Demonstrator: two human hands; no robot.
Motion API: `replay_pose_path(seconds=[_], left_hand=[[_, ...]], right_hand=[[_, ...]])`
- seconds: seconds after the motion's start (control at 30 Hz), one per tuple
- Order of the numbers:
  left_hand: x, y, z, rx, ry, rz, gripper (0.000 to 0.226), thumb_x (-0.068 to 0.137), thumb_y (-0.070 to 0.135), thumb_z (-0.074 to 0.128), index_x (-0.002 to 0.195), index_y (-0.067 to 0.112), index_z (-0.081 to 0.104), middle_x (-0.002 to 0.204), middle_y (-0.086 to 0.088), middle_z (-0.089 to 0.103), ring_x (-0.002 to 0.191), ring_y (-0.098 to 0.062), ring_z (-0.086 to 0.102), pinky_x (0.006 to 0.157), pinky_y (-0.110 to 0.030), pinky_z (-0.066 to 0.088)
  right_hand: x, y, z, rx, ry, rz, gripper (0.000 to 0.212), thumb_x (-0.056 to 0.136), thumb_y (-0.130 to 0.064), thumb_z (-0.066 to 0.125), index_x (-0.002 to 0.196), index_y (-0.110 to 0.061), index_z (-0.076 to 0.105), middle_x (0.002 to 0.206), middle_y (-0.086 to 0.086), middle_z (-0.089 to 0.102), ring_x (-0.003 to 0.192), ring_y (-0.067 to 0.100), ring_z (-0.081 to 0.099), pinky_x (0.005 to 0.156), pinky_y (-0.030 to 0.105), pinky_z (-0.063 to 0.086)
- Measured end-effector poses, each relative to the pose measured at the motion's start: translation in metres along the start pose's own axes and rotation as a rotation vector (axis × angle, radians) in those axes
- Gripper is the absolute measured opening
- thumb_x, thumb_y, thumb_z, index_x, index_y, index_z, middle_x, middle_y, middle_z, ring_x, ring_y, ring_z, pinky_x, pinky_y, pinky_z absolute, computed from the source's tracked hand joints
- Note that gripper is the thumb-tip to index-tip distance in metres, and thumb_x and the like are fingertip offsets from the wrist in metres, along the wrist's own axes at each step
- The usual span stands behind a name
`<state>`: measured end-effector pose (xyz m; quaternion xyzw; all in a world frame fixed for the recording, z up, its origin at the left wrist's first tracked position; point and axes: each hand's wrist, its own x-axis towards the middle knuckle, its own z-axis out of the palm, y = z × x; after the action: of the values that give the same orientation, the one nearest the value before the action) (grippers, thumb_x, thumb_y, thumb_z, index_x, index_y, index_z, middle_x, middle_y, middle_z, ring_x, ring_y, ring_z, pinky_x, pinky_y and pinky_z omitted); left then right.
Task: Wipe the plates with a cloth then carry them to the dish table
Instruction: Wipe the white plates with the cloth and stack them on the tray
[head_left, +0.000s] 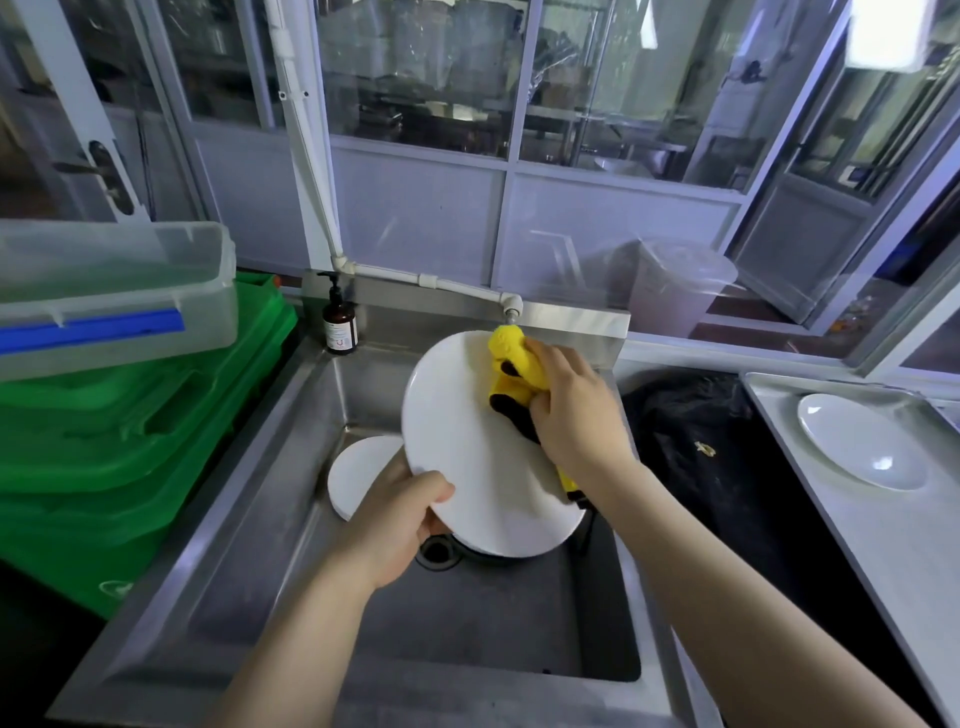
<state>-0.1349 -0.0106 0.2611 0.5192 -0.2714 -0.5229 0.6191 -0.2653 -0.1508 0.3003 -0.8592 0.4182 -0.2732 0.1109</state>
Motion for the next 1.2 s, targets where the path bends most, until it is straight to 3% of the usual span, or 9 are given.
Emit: replay_pose_path(seconds=[0.13, 0.27, 0.33, 0.5, 0.57, 0.7, 0.87, 1.0, 1.2], left_hand=[[-0.002, -0.001, 0.001, 0.041, 0.0, -0.009, 0.038, 0.06, 0.009, 0.05, 0.096, 0.017, 0.059, 0.093, -0.012, 0.057, 0.09, -0.026, 0.048, 0.078, -0.043, 0.033], [0.0, -0.007, -0.003, -0.035, 0.046, 0.021, 0.032, 0.074, -0.005, 0.048, 0.092, 0.016, 0.064, 0.08, -0.007, 0.067, 0.084, -0.025, 0.059, 0.076, -0.042, 0.043], [0.002, -0.008, -0.006, -0.059, 0.03, 0.057, 0.038, 0.069, -0.004, 0.047, 0.098, 0.013, 0.064, 0.083, -0.01, 0.069, 0.084, -0.024, 0.064, 0.075, -0.041, 0.051], [0.007, -0.012, -0.007, -0.116, -0.028, 0.123, 0.045, 0.063, 0.002, 0.047, 0.099, 0.015, 0.072, 0.093, -0.009, 0.075, 0.086, -0.023, 0.072, 0.063, -0.036, 0.058], [0.008, -0.015, -0.003, -0.116, -0.066, 0.139, 0.046, 0.065, 0.003, 0.047, 0.095, 0.023, 0.076, 0.096, -0.008, 0.075, 0.091, -0.023, 0.071, 0.068, -0.038, 0.059], [0.012, -0.021, 0.009, -0.187, -0.082, 0.149, 0.046, 0.065, -0.001, 0.046, 0.089, 0.023, 0.078, 0.091, -0.006, 0.076, 0.086, -0.021, 0.073, 0.065, -0.035, 0.059], [0.025, -0.032, 0.024, -0.279, 0.054, 0.119, 0.055, 0.082, -0.015, 0.032, 0.098, 0.019, 0.072, 0.093, -0.007, 0.074, 0.083, -0.023, 0.071, 0.063, -0.036, 0.059], [0.036, -0.051, 0.045, -0.259, 0.109, 0.094, 0.053, 0.082, -0.016, 0.032, 0.118, 0.012, 0.059, 0.106, -0.01, 0.069, 0.097, -0.028, 0.066, 0.082, -0.042, 0.052], [0.042, -0.085, 0.069, -0.194, 0.094, 0.03, 0.051, 0.08, -0.01, 0.04, 0.115, 0.021, 0.061, 0.102, 0.003, 0.074, 0.094, -0.017, 0.069, 0.063, -0.028, 0.057]], right_hand=[[-0.01, -0.024, 0.004, 0.01, -0.125, -0.151, 0.065, 0.083, -0.015, 0.055, 0.145, -0.027, 0.039, 0.146, 0.003, 0.04, 0.122, 0.035, 0.045, 0.098, 0.034, 0.035], [-0.029, -0.04, 0.001, 0.074, -0.273, -0.33, 0.056, 0.084, -0.027, 0.054, 0.14, -0.031, 0.048, 0.146, 0.002, 0.043, 0.112, 0.036, 0.051, 0.096, 0.035, 0.038], [-0.038, -0.043, -0.001, 0.086, -0.298, -0.385, 0.054, 0.084, -0.042, 0.045, 0.136, -0.032, 0.052, 0.145, 0.0, 0.045, 0.102, 0.034, 0.053, 0.092, 0.036, 0.042], [-0.048, -0.037, 0.007, -0.059, -0.336, -0.365, 0.056, 0.087, -0.05, 0.059, 0.139, -0.044, 0.041, 0.155, -0.005, 0.029, 0.122, 0.036, 0.046, 0.098, 0.049, 0.039], [-0.05, -0.035, 0.008, -0.074, -0.322, -0.339, 0.053, 0.088, -0.051, 0.057, 0.138, -0.044, 0.043, 0.154, -0.001, 0.033, 0.116, 0.04, 0.051, 0.095, 0.05, 0.041], [-0.055, -0.015, 0.003, -0.108, -0.275, -0.363, 0.043, 0.09, -0.039, 0.048, 0.132, -0.041, 0.054, 0.144, 0.005, 0.047, 0.095, 0.041, 0.057, 0.08, 0.05, 0.048], [-0.072, 0.036, -0.007, -0.218, -0.357, -0.281, 0.063, 0.086, -0.009, 0.048, 0.136, -0.047, 0.045, 0.151, -0.002, 0.035, 0.11, 0.036, 0.047, 0.083, 0.042, 0.045], [-0.093, 0.078, -0.018, -0.239, -0.388, -0.196, 0.071, 0.084, -0.003, 0.047, 0.138, -0.048, 0.043, 0.152, -0.003, 0.032, 0.111, 0.036, 0.044, 0.085, 0.043, 0.045], [-0.144, 0.153, -0.021, -0.252, -0.426, 0.024, 0.075, 0.085, -0.004, 0.044, 0.142, -0.051, 0.031, 0.155, -0.008, 0.022, 0.117, 0.029, 0.038, 0.088, 0.038, 0.044]])
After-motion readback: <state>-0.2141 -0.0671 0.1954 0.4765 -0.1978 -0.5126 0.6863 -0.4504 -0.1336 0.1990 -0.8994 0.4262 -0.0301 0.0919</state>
